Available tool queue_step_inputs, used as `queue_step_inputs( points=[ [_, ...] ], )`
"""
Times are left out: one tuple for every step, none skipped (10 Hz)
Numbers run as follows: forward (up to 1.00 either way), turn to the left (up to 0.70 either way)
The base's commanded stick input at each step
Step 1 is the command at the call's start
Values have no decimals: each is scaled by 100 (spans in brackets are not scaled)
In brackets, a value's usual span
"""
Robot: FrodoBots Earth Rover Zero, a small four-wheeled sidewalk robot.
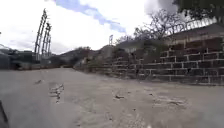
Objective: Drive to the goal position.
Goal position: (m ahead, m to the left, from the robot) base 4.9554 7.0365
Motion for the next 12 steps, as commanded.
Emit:
queue_step_inputs(
  points=[
    [70,0],
    [70,0],
    [70,0],
    [70,0],
    [70,0],
    [70,0],
    [70,0],
    [70,2],
    [70,6],
    [70,11],
    [70,16],
    [70,20]
  ],
)
